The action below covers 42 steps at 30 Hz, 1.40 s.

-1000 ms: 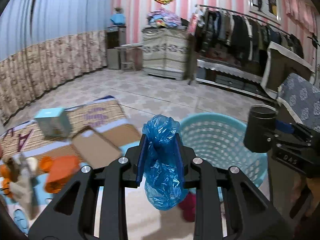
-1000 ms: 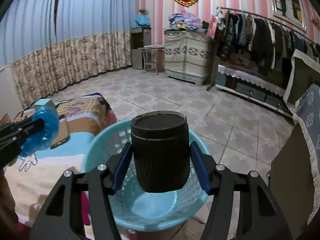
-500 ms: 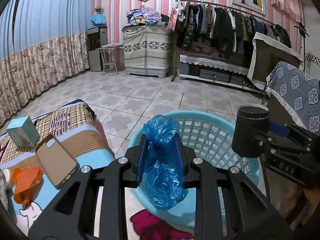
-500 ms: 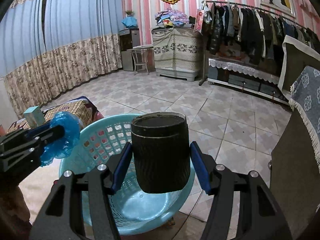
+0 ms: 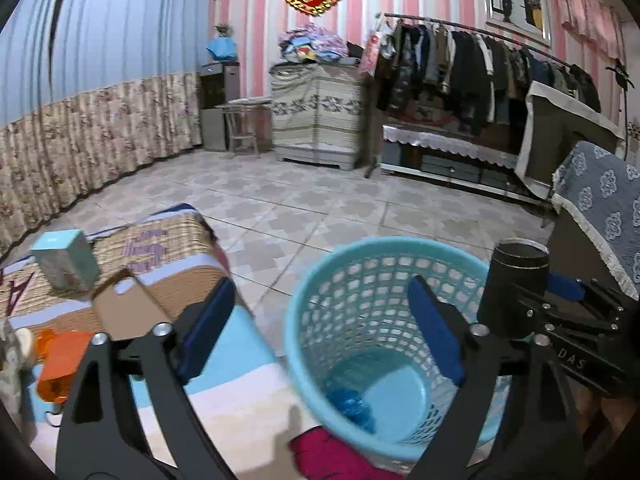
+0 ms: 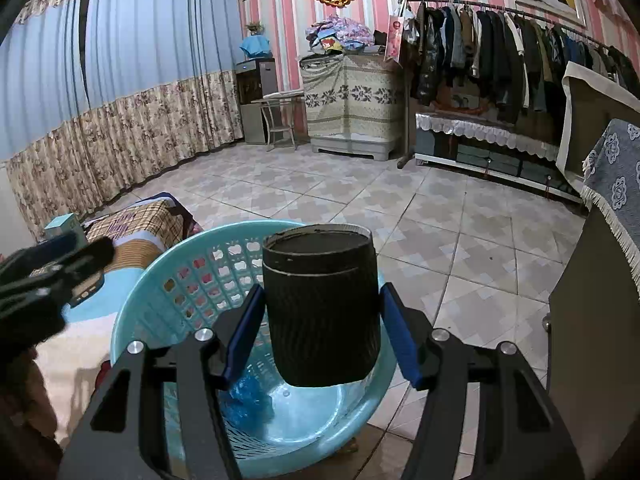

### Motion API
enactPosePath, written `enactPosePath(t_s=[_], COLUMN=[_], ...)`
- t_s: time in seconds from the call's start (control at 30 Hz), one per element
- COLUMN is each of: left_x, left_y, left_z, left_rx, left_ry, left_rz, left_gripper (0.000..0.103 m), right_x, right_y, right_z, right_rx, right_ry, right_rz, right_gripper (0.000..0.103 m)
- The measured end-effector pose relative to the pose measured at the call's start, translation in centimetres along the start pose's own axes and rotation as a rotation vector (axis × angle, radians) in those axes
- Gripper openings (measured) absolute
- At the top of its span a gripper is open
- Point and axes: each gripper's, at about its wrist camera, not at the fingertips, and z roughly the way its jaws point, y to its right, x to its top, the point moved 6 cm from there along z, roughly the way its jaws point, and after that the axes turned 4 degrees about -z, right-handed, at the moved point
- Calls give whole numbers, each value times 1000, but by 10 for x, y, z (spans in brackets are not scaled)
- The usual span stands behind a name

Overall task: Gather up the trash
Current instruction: 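Carry the blue bag and black cup to the blue basket and release both, then grasp the crumpled brown paper with the left tool while the right tool grasps the grey cloth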

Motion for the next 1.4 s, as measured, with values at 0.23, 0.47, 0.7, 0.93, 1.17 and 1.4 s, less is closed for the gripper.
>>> enactPosePath(t_s=[0.23,0.47,0.7,0.93,1.17,1.4], left_x=[-1,-9,-15,-28,-51,-78], left_y=[-30,-65,-97,-156,-235,-320], left_z=[-26,-43,-62,-99,-146,-193], left_rx=[71,124,176,278,418,541], left_ry=[23,11,6,9,0,-18], left_rz=[-4,-46,-63,-114,-162,-213], left_gripper=[97,97,97,97,97,97], right_x=[-10,-13,-13,-17,-16,-20], right_y=[-14,-24,-27,-58,-119,-183], right_z=[15,20,13,-3,-15,-24], right_rx=[23,4,-25,-15,44,97], right_ry=[6,23,19,14,0,-43], right_rz=[5,-13,-11,-29,-75,-78], right_gripper=[59,75,85,96,96,96])
